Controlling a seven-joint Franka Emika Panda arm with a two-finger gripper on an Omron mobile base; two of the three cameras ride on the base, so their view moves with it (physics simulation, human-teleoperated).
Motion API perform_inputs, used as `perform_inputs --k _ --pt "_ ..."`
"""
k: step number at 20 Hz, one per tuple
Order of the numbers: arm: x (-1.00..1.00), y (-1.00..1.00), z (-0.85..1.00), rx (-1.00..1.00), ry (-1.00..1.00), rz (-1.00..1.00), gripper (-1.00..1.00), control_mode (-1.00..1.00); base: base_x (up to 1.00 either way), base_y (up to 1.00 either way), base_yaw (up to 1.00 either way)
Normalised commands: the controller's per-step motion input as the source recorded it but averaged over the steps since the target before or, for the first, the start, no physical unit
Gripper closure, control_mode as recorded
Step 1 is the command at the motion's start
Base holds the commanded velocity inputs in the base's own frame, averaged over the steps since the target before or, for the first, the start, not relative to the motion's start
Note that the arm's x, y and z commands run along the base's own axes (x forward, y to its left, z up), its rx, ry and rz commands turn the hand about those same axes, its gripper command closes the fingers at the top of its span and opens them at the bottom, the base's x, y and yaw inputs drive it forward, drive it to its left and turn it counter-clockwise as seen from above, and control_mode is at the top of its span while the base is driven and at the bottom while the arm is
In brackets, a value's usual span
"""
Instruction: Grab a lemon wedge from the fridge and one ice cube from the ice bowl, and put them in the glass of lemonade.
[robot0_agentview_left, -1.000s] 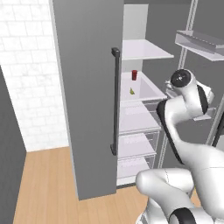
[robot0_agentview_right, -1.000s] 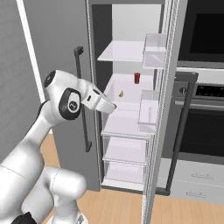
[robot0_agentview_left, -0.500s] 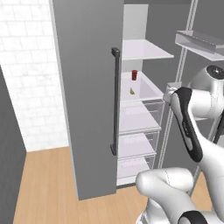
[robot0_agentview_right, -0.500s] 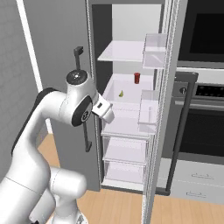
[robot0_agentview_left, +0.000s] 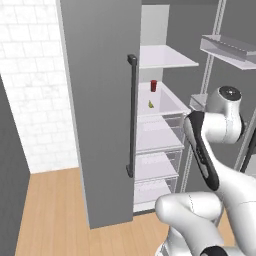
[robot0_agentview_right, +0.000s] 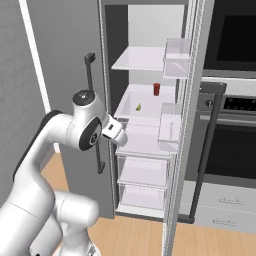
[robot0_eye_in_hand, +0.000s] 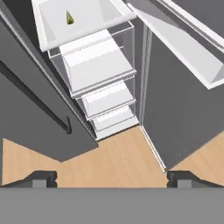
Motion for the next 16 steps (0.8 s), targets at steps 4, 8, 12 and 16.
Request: perform_inputs --k 4,8,12,16 --pt "0.04 0.21 -0.41 -0.23 0.00 0.00 -1.00 -1.00 0.00 0.00 0.00" --pt "0.03 0.04 -0.14 -0.07 0.01 0.00 -1.00 -1.00 0.00 0.00 0.00" --pt "0.00 0.00 0.00 0.00 0.00 0.00 -1.00 -1.00 0.00 0.00 0.00" --pt "0.00 0.19 0.00 0.00 -0.03 0.07 -1.00 -1.00 0.00 0.00 0.00"
